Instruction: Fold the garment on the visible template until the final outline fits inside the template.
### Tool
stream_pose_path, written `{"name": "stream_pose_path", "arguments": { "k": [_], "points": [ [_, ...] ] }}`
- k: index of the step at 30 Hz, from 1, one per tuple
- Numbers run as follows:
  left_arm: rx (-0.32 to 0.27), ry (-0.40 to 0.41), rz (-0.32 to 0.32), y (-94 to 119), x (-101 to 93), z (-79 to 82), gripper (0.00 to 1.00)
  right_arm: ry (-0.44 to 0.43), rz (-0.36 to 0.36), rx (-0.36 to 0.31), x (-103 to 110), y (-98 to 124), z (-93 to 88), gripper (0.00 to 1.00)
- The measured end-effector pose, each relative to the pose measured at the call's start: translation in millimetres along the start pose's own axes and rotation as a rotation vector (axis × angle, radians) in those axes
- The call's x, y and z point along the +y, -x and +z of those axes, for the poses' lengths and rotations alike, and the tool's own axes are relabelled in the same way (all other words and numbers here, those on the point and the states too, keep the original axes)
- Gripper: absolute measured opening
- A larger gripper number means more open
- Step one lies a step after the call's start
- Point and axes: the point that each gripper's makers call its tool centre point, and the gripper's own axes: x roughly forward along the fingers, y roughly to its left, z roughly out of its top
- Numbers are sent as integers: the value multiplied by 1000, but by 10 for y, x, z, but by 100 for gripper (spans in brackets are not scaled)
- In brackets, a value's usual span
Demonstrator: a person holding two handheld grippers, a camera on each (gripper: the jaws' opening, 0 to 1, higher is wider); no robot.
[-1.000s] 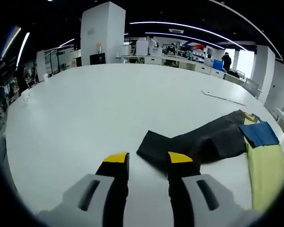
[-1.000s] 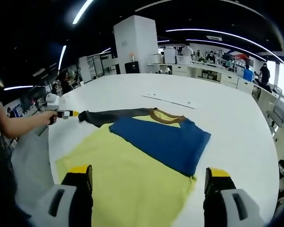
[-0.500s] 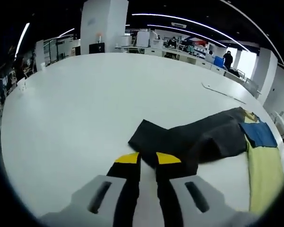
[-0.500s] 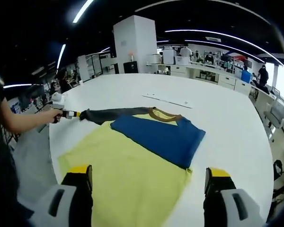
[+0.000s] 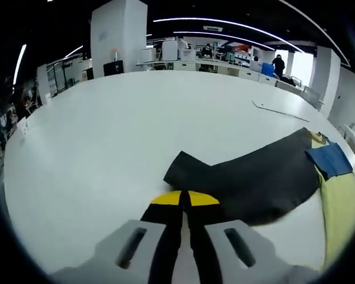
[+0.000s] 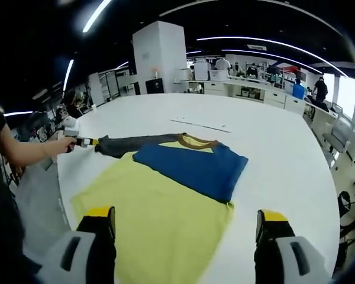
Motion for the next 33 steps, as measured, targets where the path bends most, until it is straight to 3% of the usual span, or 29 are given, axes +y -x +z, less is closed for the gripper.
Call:
{"name": "stream_pose_path", "arguments": {
  "k": [7,12,19,29,31,32,33],
  "points": [
    [23,12,27,-27,37,-45,1,-5,-3,4,29,12,-19,99],
    [21,27,3,41,-71,-67,14,-13,-6,-8,21,37,0,99],
    [-2,77,-14,109,-194,-33,21,6,-14,-4,47,111,22,100],
    [47,62,38,147,-267,-199,19,15,-17,-6,78,193,-10,100],
    [81,58,39,133,-282,-274,17,16,-22,-8,74,207,-22,100],
    [48,77,37,127,-286,-225,16,19,-27,-6,72,209,-31,100],
    [62,76,35,141,-287,-236,16,23,-29,-5,69,207,-39,100]
  ]
}}
